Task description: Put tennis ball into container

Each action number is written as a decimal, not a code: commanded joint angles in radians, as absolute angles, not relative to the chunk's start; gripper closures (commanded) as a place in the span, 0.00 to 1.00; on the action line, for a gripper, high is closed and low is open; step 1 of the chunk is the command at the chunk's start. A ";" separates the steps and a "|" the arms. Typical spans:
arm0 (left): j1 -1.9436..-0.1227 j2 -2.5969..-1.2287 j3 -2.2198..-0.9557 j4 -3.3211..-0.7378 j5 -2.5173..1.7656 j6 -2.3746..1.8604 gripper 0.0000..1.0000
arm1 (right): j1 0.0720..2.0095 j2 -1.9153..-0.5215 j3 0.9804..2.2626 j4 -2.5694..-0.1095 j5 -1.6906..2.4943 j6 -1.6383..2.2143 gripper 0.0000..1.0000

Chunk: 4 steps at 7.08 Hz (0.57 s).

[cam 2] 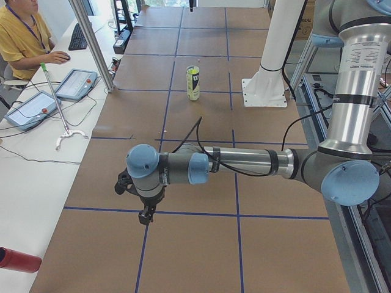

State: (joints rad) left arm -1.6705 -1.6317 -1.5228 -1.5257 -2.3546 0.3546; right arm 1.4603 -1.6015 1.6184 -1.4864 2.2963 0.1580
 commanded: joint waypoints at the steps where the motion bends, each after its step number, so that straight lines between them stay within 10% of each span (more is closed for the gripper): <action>1: -1.677 -1.589 -1.554 -1.534 -2.393 0.165 0.00 | 1.460 -1.601 1.618 -1.486 2.296 0.158 0.00; 4: -1.674 -1.598 -1.557 -1.520 -2.393 0.067 0.00 | 1.460 -1.601 1.618 -1.486 2.296 0.158 0.00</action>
